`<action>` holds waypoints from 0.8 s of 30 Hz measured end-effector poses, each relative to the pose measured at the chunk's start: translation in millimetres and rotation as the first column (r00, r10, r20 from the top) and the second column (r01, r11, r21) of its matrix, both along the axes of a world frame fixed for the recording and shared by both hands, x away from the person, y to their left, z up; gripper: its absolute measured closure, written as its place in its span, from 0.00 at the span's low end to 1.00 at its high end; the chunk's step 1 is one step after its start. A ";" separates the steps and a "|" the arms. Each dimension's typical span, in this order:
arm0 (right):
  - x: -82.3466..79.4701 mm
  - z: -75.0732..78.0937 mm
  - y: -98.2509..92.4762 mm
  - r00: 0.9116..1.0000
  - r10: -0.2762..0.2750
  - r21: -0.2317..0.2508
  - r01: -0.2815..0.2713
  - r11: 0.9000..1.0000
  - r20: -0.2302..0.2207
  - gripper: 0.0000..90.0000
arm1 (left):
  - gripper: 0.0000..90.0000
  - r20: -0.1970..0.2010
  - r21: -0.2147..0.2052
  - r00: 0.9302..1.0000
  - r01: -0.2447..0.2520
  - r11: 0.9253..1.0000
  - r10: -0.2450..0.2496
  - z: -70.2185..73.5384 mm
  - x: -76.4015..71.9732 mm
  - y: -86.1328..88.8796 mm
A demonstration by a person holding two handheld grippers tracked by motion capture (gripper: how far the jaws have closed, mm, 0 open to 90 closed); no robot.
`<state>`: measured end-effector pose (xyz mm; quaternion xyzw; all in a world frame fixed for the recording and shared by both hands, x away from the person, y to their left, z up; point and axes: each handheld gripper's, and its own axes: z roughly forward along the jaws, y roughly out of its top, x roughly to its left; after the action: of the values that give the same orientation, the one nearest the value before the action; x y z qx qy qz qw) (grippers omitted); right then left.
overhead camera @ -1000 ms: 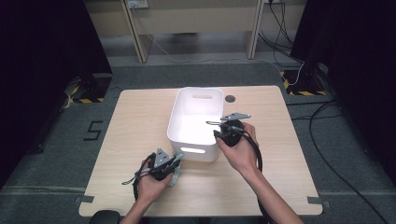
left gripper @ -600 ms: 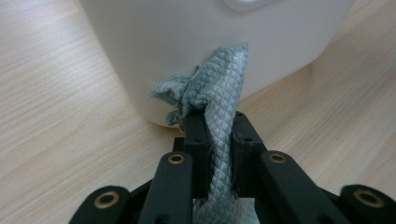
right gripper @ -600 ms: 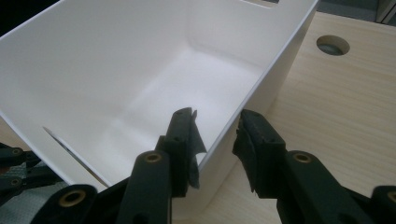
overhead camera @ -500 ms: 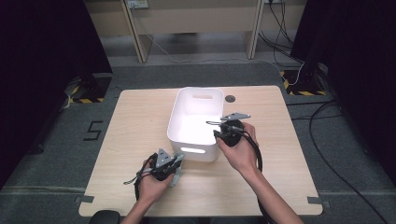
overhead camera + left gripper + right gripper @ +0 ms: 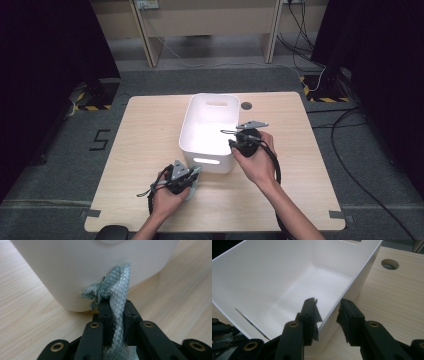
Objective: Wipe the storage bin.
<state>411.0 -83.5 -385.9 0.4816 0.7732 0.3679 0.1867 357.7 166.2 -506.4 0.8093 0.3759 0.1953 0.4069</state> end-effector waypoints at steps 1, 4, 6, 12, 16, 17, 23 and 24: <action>0.1 0.0 0.0 1.000 0.000 0.000 0.000 1.000 -0.001 0.73 | 0.89 -0.001 -0.001 1.000 0.000 1.000 0.000 0.0 0.1 -0.1; 0.2 0.0 -0.2 1.000 0.000 0.000 0.000 1.000 0.000 0.73 | 0.89 -0.002 -0.004 1.000 -0.001 1.000 0.001 -0.1 0.1 0.3; 0.2 0.0 -0.2 1.000 0.001 -0.001 -0.001 1.000 0.000 0.73 | 0.89 0.004 -0.006 1.000 0.000 1.000 0.000 -0.3 0.0 0.3; 0.3 0.0 -0.9 1.000 -0.002 0.002 0.002 1.000 -0.005 0.73 | 0.89 0.025 -0.021 1.000 -0.005 1.000 0.006 3.7 -0.8 0.3; 0.3 0.0 -0.7 1.000 -0.003 0.002 0.003 1.000 -0.004 0.73 | 0.89 0.040 -0.037 0.999 -0.003 0.999 0.005 8.4 -2.3 -0.1; 0.3 -0.1 -0.7 1.000 -0.003 0.002 0.003 1.000 -0.004 0.73 | 0.89 0.042 -0.040 0.999 -0.004 0.999 0.005 9.7 -2.7 -0.1; 0.3 -0.1 -0.7 1.000 -0.003 0.002 0.003 1.000 -0.004 0.73 | 0.89 0.063 -0.064 0.998 -0.002 0.998 0.006 15.3 -4.3 0.0; 0.3 -0.1 -0.7 1.000 -0.003 0.002 0.003 1.000 -0.004 0.73 | 0.89 0.064 -0.066 0.998 -0.002 0.998 0.007 16.2 -4.5 0.2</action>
<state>411.3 -84.2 -386.0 0.4836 0.7725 0.3675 0.1852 353.2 166.4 -490.2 0.7878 0.3707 0.2098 0.4449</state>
